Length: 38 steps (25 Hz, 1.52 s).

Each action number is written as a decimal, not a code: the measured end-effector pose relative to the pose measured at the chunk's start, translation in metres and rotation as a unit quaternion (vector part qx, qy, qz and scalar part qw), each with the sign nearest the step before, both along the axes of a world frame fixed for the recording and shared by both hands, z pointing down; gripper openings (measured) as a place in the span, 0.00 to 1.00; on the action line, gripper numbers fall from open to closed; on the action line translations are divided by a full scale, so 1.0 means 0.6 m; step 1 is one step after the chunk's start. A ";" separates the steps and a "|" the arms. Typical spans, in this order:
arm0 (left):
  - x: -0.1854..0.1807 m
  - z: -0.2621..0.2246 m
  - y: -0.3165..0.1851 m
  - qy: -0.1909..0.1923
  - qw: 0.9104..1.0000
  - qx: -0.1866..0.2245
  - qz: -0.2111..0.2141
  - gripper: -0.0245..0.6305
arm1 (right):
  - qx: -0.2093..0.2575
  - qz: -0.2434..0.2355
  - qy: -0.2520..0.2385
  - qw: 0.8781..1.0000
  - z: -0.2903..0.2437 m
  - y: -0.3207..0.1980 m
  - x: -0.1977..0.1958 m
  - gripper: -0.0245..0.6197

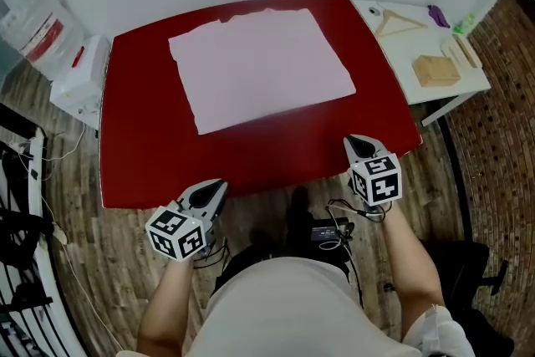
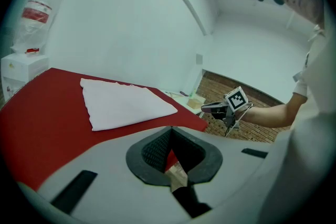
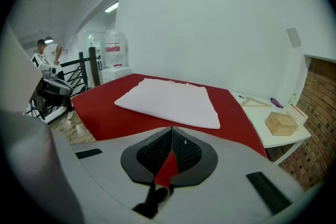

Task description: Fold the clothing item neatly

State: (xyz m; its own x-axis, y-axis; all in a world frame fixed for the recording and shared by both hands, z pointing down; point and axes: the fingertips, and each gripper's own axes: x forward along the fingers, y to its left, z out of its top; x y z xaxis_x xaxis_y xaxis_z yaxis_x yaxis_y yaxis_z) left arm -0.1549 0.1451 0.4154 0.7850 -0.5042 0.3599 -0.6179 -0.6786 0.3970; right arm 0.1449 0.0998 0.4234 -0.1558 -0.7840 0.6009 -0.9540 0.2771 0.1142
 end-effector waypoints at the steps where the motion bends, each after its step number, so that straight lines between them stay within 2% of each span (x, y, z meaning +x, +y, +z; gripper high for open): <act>1: 0.001 -0.004 0.008 0.002 1.000 -0.001 0.002 0.04 | 0.001 0.003 -0.003 1.000 -0.004 0.006 0.002 0.06; 12: 0.009 -0.030 0.056 0.015 1.000 -0.009 -0.023 0.04 | 0.014 -0.010 -0.039 0.999 -0.041 0.040 -0.001 0.06; 23: 0.090 -0.040 0.127 0.039 0.998 -0.033 -0.042 0.04 | -0.009 -0.037 -0.084 0.996 -0.029 0.115 0.029 0.06; 32: 0.151 -0.078 0.191 0.069 0.996 -0.016 -0.063 0.04 | -0.002 -0.072 -0.145 0.987 -0.062 0.179 0.029 0.06; 38: 0.159 -0.087 0.219 0.082 0.994 -0.005 -0.065 0.04 | 0.012 -0.091 -0.157 0.983 -0.082 0.202 0.009 0.06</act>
State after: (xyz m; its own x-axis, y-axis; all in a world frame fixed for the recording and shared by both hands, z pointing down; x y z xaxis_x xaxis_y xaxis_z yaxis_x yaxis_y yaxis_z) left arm -0.0593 0.2766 0.3634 0.7616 -0.6025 0.2385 -0.6269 -0.5921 0.5063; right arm 0.1500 0.2210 0.3742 -0.4697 -0.7399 0.4816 -0.8782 0.4472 -0.1695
